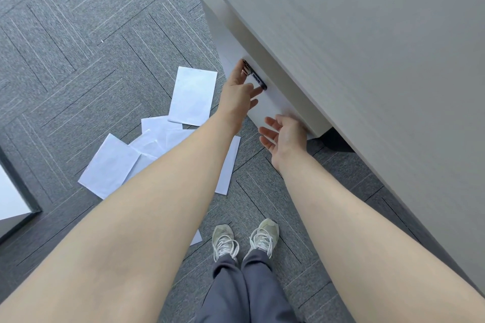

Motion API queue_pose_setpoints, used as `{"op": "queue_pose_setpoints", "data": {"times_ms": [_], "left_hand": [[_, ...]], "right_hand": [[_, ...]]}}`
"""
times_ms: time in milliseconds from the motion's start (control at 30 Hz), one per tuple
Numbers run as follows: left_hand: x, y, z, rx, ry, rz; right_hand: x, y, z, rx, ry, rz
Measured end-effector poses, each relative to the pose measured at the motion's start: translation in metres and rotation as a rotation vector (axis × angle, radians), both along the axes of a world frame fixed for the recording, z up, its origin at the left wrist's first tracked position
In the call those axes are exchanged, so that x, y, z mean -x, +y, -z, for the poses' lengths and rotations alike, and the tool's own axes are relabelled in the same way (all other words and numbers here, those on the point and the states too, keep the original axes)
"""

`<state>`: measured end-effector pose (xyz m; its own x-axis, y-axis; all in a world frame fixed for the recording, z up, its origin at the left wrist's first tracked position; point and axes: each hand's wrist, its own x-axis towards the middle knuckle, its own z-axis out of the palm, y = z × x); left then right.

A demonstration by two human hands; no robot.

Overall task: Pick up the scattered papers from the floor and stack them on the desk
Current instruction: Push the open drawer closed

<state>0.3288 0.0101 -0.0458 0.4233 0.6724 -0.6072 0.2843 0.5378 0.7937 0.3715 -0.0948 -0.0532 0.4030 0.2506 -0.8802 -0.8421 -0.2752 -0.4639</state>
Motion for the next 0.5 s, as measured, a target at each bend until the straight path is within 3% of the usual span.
{"op": "queue_pose_setpoints", "data": {"times_ms": [100, 200, 367, 500], "left_hand": [[0.0, 0.003, 0.01, -0.09, 0.062, -0.02], [-0.001, 0.01, 0.021, -0.323, 0.264, -0.007], [0.003, 0.019, 0.022, -0.652, 0.568, 0.22], [0.009, 0.025, 0.025, -0.852, 0.682, 0.409]], "right_hand": [[0.002, -0.004, 0.0, -0.02, -0.04, -0.047], [0.001, -0.008, -0.002, -0.015, -0.101, -0.128], [0.005, -0.01, -0.006, -0.018, -0.149, -0.213], [0.009, -0.007, -0.008, -0.019, -0.188, -0.236]]}}
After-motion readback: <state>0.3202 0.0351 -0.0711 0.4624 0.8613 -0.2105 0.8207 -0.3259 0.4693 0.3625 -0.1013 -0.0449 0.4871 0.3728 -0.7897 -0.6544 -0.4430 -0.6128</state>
